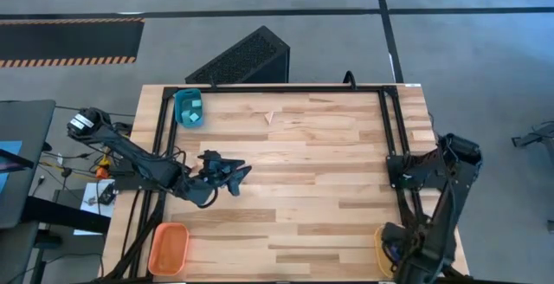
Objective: Sort & place blocks by color
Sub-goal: Put the blue block into the yellow bin, then put the top brown block into the orange bin
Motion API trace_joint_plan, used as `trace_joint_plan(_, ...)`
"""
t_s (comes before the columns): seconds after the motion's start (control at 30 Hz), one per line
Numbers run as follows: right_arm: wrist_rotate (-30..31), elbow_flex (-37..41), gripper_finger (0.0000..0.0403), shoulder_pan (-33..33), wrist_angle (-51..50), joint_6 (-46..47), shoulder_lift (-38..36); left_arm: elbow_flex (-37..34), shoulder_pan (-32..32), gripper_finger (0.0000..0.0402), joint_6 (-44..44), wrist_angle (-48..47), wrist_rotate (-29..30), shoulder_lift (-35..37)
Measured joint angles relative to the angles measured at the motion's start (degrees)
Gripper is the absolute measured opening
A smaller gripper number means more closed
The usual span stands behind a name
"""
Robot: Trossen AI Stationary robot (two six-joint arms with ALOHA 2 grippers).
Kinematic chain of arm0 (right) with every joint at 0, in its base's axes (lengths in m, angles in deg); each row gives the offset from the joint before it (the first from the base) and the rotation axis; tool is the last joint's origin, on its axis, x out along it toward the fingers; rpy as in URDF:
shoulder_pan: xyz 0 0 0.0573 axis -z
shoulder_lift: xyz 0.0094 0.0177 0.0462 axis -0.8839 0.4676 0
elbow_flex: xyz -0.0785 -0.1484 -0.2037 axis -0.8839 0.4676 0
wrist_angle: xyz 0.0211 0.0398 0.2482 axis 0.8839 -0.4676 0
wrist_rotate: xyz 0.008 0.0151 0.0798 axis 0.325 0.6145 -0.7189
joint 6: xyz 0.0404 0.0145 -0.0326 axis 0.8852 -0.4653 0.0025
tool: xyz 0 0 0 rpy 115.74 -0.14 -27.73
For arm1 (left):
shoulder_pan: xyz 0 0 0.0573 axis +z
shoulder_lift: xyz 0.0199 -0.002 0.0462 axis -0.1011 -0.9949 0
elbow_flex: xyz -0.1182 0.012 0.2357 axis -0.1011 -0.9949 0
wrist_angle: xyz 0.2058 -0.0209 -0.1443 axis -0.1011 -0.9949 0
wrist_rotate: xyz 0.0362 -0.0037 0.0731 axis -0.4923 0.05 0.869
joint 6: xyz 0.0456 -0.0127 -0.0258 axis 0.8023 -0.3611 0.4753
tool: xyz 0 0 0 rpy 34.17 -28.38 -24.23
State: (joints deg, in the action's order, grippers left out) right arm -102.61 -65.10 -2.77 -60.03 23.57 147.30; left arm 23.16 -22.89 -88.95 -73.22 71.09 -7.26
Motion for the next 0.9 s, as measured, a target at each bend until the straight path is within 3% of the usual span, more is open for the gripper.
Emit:
trace_joint_plan(0.27, 1.44, 5.42, 0.0091, -4.02, 16.14, 12.22, 0.00, 0.00, 0.82, 0.0194, -3.18, 0.05, 0.28, 0.00)
trace_joint_plan(0.47, 7.35, 8.19, 0.0098, -5.48, 18.27, 19.38, 0.04, 0.00, 0.82, 0.0194, -4.26, 1.28, 1.02, 0.00)
trace_joint_plan(0.7, 10.44, 8.32, 0.0179, -5.66, 19.10, 21.04, 0.04, -0.02, 0.78, 0.0194, -3.17, 2.96, 0.83, -0.02)
trace_joint_plan(0.8, 12.29, 8.32, 0.0219, -5.65, 18.90, 20.38, 0.04, -0.02, 0.79, 0.0194, -0.87, 0.56, -2.01, -0.02)
trace_joint_plan(0.9, 15.57, 8.32, 0.0242, -5.63, 18.87, 20.15, 0.04, -0.02, 0.76, 0.0194, -4.63, -0.64, -5.38, -0.02)
